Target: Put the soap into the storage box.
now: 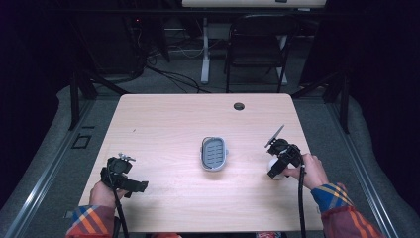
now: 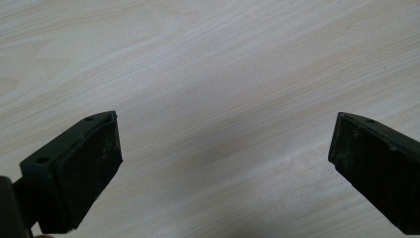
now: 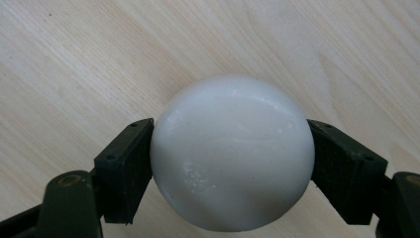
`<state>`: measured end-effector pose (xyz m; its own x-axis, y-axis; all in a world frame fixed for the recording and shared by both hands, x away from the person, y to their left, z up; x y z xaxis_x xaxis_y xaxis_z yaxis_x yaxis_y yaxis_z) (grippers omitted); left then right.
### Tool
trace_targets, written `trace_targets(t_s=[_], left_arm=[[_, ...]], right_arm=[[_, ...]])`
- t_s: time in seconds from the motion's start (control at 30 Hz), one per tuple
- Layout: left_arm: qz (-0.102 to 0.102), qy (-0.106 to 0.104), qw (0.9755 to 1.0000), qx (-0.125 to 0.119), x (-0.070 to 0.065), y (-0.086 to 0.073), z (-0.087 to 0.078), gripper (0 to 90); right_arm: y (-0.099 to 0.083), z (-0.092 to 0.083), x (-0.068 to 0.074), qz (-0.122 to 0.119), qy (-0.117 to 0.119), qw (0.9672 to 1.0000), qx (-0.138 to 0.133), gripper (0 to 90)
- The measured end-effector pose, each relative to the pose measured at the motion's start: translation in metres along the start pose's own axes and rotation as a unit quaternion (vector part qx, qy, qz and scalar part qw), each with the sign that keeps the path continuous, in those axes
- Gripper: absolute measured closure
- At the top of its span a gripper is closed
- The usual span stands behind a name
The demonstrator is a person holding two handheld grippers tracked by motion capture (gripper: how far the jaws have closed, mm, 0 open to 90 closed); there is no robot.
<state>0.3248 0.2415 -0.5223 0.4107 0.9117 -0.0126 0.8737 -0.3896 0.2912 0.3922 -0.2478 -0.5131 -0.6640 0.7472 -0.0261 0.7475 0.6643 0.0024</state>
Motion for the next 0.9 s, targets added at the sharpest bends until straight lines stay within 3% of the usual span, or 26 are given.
trace_targets(t_s=[0.6,0.63,0.7,0.9], left_arm=[[0.000,-0.001,1.0000,0.001,0.000,0.000,0.000,0.0],[0.000,-0.001,1.0000,0.001,0.000,0.000,0.000,0.0],[0.000,-0.001,1.0000,0.001,0.000,0.000,0.000,0.0],[0.002,0.000,1.0000,0.003,0.000,0.000,0.000,0.0]], right_arm=[[0.027,-0.006,0.013,-0.027,-0.004,0.9996,-0.001,22.5],[0.029,-0.005,0.015,-0.024,0.001,0.9996,-0.014,22.5],[0.030,-0.007,0.015,-0.030,-0.003,0.9995,-0.003,22.5],[0.038,-0.009,0.018,-0.038,-0.006,0.9992,-0.006,22.5]])
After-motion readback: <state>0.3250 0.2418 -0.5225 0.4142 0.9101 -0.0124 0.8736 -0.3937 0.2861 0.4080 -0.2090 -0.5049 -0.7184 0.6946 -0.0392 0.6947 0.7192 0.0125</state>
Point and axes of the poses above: each handheld gripper's, and its own axes: z roughly forward along the jaws, y roughly out of its top, x roughly to its left, the point moved 1 cm from there along z, roughly forward along the jaws, and after that the axes turned 8 degrees about x, right-handed, at the moved point
